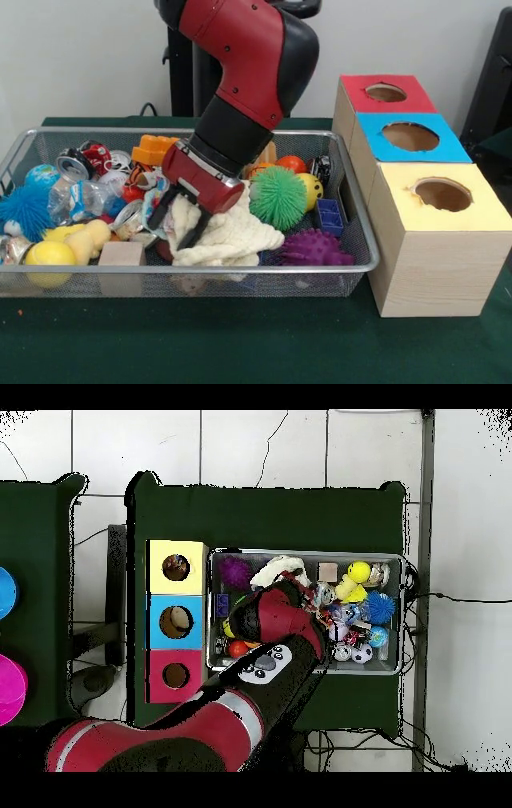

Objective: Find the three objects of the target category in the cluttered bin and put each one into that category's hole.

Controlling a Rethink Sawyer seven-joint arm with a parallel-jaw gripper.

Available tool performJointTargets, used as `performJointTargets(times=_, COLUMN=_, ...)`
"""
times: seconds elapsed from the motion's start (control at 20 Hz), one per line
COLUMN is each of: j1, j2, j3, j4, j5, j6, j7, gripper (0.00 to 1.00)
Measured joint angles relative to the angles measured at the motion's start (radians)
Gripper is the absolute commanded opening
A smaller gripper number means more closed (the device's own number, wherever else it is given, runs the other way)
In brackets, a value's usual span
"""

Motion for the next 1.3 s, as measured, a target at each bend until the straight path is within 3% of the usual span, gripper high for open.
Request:
performJointTargets(times=0.75, j1=-0.058, j2=-0.147, j3=0.159, j4=-0.001, j5=-0.128, j6=0.115, j7=0.0, gripper=1.0)
performJointTargets(times=1.05, j1=0.023, j2=-0.16, j3=0.119, j4=-0.006, j5=-0.168, j6=0.115, j7=0.0, gripper=1.0)
performJointTargets(times=1.1, j1=0.084, j2=-0.15, j3=0.073, j4=-0.011, j5=-0.169, j6=0.115, j7=0.0, gripper=1.0)
performJointTargets(times=1.2, j1=0.108, j2=-0.147, j3=0.056, j4=-0.012, j5=-0.169, j6=0.115, j7=0.0, gripper=1.0)
performJointTargets(times=1.3, j1=0.183, j2=-0.139, j3=0.003, j4=-0.014, j5=-0.169, j6=0.115, j7=0.0, gripper=1.0)
